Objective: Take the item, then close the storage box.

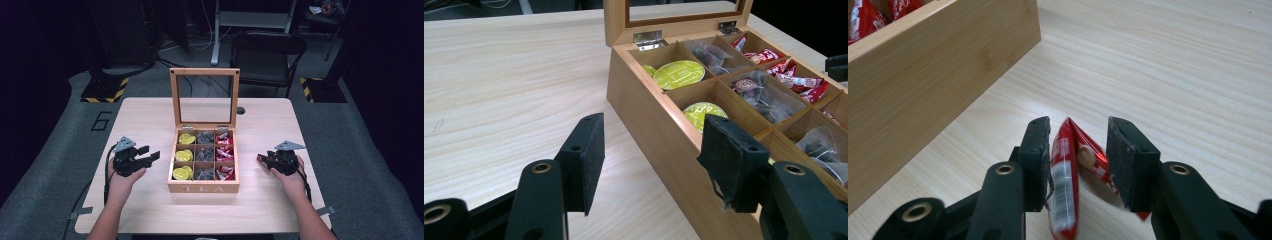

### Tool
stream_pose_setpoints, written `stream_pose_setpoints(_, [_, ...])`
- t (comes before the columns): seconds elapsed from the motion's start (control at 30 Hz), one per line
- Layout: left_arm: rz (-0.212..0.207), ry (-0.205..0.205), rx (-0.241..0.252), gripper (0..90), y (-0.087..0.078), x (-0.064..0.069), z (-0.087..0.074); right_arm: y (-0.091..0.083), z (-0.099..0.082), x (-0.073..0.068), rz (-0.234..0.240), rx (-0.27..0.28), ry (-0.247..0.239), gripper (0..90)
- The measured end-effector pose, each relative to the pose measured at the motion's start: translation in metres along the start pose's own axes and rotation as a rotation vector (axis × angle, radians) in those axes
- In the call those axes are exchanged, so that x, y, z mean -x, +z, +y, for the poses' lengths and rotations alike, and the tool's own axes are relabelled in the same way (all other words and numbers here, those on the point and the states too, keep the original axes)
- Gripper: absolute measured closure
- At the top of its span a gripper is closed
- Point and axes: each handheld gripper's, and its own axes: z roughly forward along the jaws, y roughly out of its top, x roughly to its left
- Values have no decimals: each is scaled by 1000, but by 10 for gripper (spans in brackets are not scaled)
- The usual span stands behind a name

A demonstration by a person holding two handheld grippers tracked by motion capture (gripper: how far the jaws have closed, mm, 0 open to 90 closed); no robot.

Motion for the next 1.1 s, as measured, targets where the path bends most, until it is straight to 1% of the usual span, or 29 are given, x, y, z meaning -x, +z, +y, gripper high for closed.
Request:
stream_pose_setpoints(0.2, [2,-2,0,433,-1,-1,0,0,0,1,1,7,-2,607])
stream_pose_setpoints(0.3, [3,-1,0,431,-1,-1,0,-1,1,0,-2,6,-3,572])
stream_pose_setpoints(0.4, [2,-2,-2,428,-1,-1,0,-1,3,-1,9,9,-1,546])
stream_pose_setpoints(0.43, [3,-3,0,428,-1,-1,0,-1,5,-3,19,0,3,523])
stream_pose_setpoints(0.47, [3,-3,0,427,-1,-1,0,-1,5,-3,19,0,3,523])
stream_pose_setpoints(0.5, [5,-4,5,427,-1,-1,0,-1,8,-6,29,3,0,502])
stream_pose_setpoints(0.53, [5,-4,5,426,-1,-1,0,-2,9,-7,35,-8,-1,496])
stream_pose_setpoints(0.6, [6,-5,9,425,-1,-1,0,-2,11,-7,38,-4,-5,493])
stream_pose_setpoints(0.63, [4,-5,6,425,-1,-1,1,-2,13,-8,39,-5,-2,491])
stream_pose_setpoints(0.67, [6,-6,7,424,-1,-1,0,-3,18,-10,45,0,2,491])
stream_pose_setpoints(0.7, [6,-6,7,424,-1,-1,0,-3,18,-10,45,0,2,491])
stream_pose_setpoints(0.73, [6,-2,4,424,-1,-2,0,-4,20,-10,54,-1,-6,491])
stream_pose_setpoints(0.77, [4,-1,0,425,-1,-2,0,-4,24,-11,64,11,-7,486])
stream_pose_setpoints(0.8, [3,-3,0,425,-1,-2,0,-4,26,-11,63,15,-12,482])
stream_pose_setpoints(1.0, [5,-9,1,424,-1,-2,0,-4,44,-16,81,25,-35,457])
stream_pose_setpoints(1.1, [4,-5,2,424,-1,-2,0,-5,53,-17,88,33,-31,448])
